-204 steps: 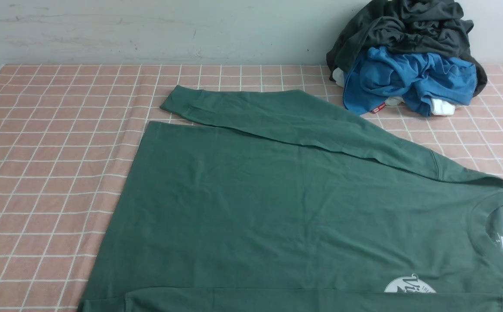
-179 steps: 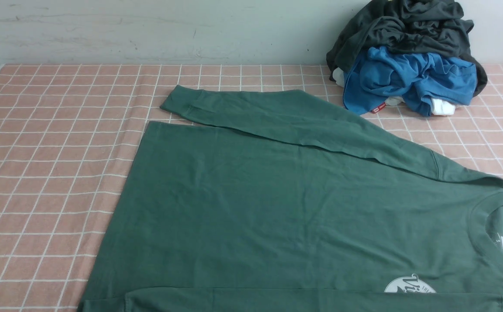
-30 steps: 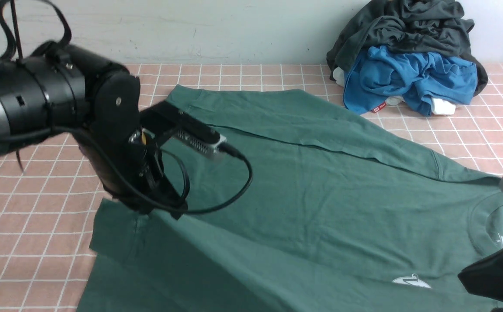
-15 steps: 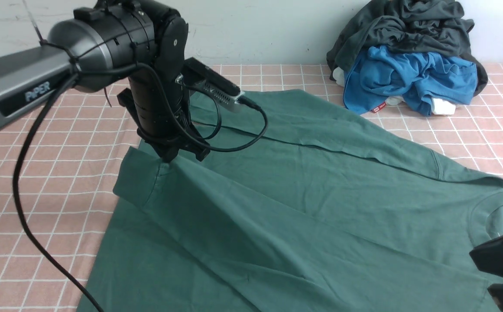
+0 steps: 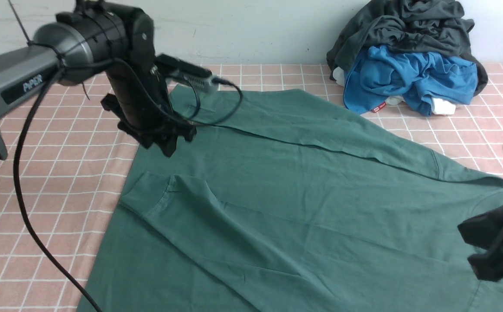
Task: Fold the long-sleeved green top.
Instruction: Use the left arm to clamp the cuff farthest from it
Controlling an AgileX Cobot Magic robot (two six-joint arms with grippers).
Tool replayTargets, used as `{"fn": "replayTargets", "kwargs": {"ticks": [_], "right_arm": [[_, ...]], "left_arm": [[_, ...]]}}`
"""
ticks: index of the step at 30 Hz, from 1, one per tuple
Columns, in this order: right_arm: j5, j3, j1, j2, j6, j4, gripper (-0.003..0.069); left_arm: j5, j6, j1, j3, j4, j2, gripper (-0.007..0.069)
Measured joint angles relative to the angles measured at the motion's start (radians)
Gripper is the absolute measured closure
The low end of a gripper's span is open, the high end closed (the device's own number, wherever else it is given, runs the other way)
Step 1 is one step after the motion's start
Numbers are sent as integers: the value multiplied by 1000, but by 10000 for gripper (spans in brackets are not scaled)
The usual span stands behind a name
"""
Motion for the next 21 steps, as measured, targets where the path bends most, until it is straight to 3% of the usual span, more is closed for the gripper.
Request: {"fn": "replayTargets", "kwargs": {"ticks": [3, 8, 15, 21], "right_arm": [[-10, -22, 0, 77, 20, -32, 674], [7, -132, 0, 199, 25, -46, 674], [24, -240, 0, 297, 25, -49, 674], [24, -248, 0, 340, 20, -52, 674]], "left_arm": [[-21, 0, 51, -90, -93, 50, 214], [-134, -9, 105, -223, -213, 179, 204], [-322, -97, 107, -344, -249, 337, 204], [-480, -144, 108, -387, -201, 417, 204]]}}
